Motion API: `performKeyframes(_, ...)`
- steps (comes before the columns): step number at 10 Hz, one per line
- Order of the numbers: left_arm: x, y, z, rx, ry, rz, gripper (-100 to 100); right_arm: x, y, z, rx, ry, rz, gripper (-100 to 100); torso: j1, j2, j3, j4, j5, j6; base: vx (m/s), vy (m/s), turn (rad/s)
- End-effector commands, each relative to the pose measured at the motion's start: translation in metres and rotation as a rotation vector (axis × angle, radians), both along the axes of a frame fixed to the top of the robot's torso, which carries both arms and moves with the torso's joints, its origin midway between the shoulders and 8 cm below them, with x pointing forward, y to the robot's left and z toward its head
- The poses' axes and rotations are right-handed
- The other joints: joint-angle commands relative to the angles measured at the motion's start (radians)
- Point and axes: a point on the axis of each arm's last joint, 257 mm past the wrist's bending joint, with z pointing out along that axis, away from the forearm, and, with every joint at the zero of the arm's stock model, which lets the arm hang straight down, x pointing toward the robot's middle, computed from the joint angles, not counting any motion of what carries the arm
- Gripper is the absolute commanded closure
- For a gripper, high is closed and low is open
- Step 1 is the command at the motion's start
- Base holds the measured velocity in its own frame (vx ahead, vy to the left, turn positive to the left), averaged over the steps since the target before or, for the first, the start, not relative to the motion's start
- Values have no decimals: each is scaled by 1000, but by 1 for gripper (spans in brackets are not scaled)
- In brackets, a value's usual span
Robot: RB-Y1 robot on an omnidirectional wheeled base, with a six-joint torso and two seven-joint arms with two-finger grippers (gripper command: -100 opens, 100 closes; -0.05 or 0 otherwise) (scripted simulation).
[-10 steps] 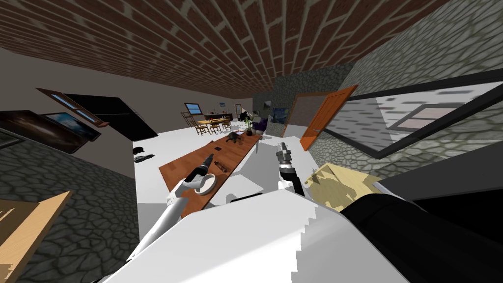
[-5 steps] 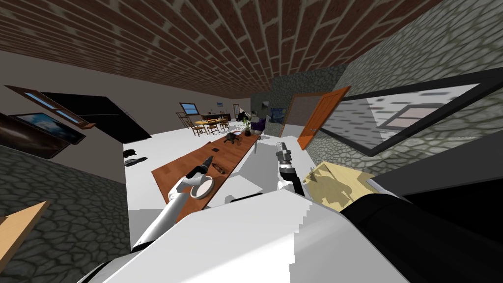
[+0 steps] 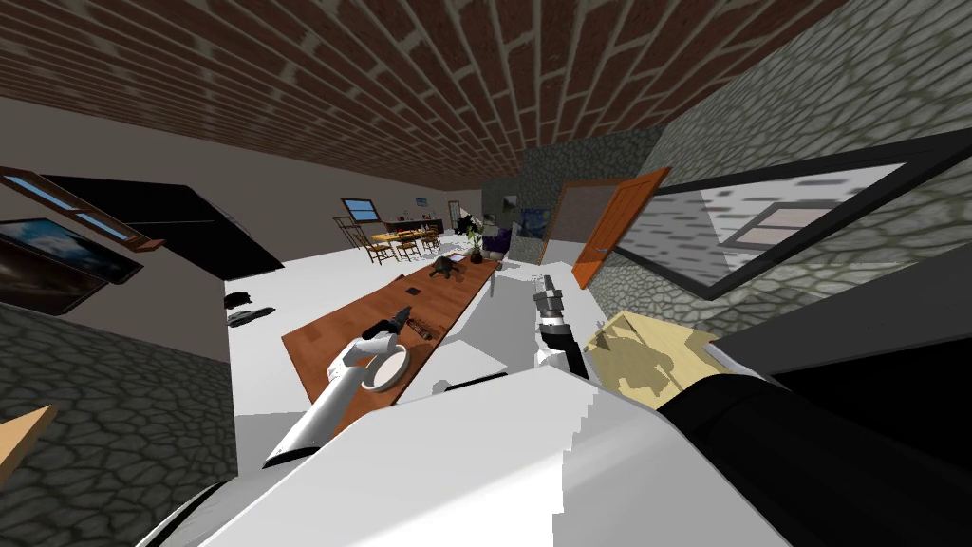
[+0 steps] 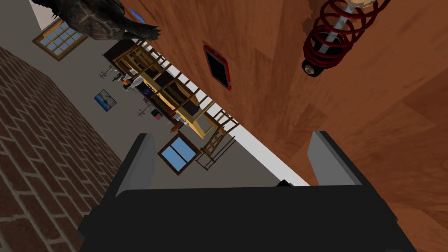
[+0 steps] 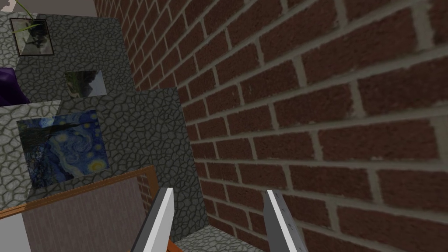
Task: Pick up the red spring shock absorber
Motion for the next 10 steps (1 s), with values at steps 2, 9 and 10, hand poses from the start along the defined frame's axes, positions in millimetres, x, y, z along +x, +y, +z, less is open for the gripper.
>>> performKeyframes(2,-6,8,-24,-11,98,22,-100,0,0,0,0,0,0,0,0,0,0,0,0,0,28,-11,-36)
performKeyframes(9,-34,11,-79,-60,312,68,-100,0,0,0,0,0,0,0,0,-1,-1,0,0,0,32,-7,-10)
performKeyframes(10,-40,9,-88,-71,347,74,-100,0,0,0,0,0,0,0,0,-1,-1,0,0,0,41,-11,6)
